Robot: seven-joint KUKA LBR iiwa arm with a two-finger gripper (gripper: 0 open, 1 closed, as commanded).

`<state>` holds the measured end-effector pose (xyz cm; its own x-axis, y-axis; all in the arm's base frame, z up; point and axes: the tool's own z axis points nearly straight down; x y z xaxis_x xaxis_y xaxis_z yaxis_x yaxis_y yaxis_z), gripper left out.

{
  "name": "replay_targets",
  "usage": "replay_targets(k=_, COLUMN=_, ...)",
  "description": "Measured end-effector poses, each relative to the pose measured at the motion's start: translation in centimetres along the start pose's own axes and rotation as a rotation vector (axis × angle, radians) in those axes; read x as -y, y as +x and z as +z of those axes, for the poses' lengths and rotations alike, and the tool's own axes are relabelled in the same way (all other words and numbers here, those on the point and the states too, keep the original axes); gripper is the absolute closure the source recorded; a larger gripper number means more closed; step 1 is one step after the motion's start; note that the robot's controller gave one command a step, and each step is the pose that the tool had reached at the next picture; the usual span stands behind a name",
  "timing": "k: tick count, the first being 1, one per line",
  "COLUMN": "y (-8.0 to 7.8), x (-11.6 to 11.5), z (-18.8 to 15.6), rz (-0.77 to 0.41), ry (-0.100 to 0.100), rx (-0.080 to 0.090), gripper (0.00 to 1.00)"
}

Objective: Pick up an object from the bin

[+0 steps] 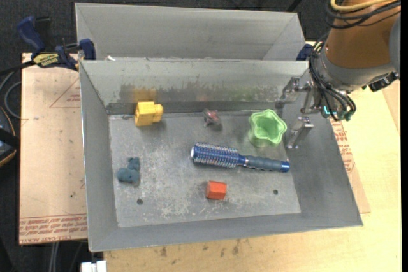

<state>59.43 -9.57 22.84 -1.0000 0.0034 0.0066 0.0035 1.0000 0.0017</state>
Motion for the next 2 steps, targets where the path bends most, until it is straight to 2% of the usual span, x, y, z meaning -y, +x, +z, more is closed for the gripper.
replay_targets(k=1, y=-5.5, x=-0.6, z=13.7, rz=-0.221, ry=0.002, rx=0.011, gripper=0.00)
replay_targets(k=2, y=-4.4, x=-7.5, z=15.0, rz=-0.577, ry=0.010, rx=0.025, gripper=0.00)
